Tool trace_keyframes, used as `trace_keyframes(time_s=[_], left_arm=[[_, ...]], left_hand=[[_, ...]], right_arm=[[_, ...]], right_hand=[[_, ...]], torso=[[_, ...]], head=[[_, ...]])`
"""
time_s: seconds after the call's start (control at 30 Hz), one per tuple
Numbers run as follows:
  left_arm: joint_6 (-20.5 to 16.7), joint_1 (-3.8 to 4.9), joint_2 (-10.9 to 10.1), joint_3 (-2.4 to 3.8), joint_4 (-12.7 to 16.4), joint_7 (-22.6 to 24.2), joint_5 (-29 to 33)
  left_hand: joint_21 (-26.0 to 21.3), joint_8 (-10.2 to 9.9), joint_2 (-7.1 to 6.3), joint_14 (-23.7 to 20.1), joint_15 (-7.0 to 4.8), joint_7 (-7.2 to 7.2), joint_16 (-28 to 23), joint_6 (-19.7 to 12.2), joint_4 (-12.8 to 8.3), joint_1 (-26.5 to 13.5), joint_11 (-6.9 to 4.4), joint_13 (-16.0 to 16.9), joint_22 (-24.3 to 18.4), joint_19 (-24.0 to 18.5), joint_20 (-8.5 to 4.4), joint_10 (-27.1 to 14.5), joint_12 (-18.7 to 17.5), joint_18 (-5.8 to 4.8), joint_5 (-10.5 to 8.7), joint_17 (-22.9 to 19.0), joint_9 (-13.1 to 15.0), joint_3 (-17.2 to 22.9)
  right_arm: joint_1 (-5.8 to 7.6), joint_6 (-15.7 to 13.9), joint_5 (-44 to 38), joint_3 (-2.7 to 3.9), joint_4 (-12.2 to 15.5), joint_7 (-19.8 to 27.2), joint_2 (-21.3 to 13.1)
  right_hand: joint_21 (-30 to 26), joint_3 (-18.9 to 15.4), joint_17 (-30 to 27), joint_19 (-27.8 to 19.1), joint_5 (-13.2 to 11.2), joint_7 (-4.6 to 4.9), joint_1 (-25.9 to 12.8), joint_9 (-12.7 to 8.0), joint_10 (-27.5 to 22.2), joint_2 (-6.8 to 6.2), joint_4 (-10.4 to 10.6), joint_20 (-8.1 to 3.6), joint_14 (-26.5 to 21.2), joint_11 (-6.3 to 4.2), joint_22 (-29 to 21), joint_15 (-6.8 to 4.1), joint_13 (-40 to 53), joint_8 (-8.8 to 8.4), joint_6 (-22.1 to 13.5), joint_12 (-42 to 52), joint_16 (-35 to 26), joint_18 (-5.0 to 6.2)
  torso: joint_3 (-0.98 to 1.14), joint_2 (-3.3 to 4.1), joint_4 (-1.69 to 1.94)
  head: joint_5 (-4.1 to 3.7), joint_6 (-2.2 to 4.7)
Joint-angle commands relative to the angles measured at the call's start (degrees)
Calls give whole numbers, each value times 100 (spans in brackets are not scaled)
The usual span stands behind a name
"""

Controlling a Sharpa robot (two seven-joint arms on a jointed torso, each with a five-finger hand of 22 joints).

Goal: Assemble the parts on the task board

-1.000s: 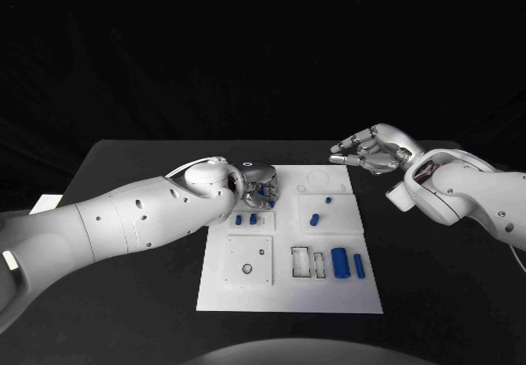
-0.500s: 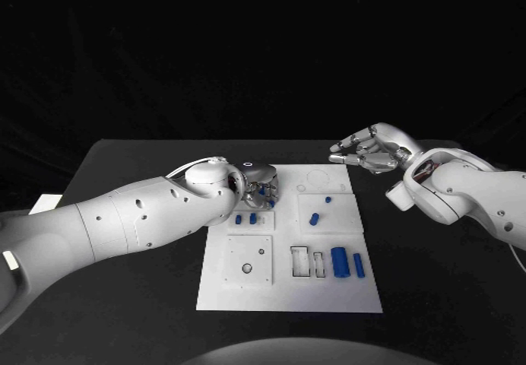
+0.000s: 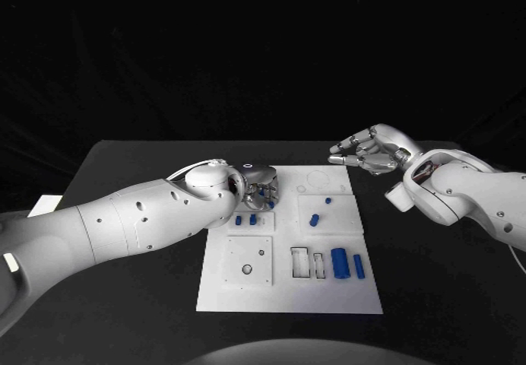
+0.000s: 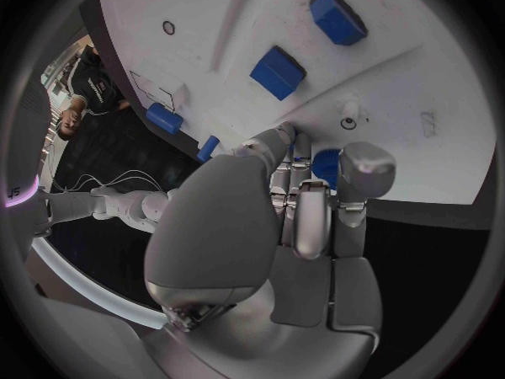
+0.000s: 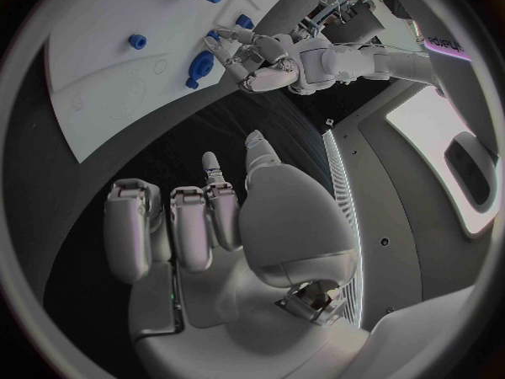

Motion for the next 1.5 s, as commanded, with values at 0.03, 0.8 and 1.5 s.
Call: trace_keyframes(time_s=[0.03, 0.8, 1.5], left_arm=[[-320, -5, -52, 20, 79, 23, 99], [-272, 26, -1088, 256, 932, -161, 817], [-43, -55, -971, 198, 575, -278, 720]], left_hand=[[15, -65, -17, 238, -5, 21, 35, 41, -29, -143, 0, -2, 13, 175, -19, 43, -65, -15, -18, -11, -13, 90], [47, -133, -95, 234, 10, 33, 49, 70, -92, -340, 20, 0, 58, 176, -4, 79, -190, -24, -29, -20, -22, 193], [50, -148, -115, 233, 11, 34, 52, 73, -101, -384, 19, 4, 66, 174, -2, 92, -212, -24, -32, -20, -24, 203]], right_arm=[[-5, 80, -11, 0, 0, 60, 8], [-25, 82, -10, 0, -27, 62, 9], [-40, 86, -10, 0, -23, 67, 22]], right_hand=[[-16, -33, 542, -23, 35, -42, 28, 10, 102, 22, -13, -17, 400, -1, -1, -1, 888, 34, -9, -13, -24, 67], [-19, -38, 536, -24, 37, -44, 34, 11, 105, 34, -13, -17, 399, -2, -4, -2, 891, 39, -2, -7, -28, 68], [-19, -40, 536, -24, 37, -45, 36, 12, 105, 37, -14, -17, 399, -2, -4, -2, 890, 40, 0, -8, -29, 68]], torso=[[-2, -5, 3], [-8, -7, 28], [0, -1, 11]], head=[[-15, 10], [9, 40], [39, 20]])
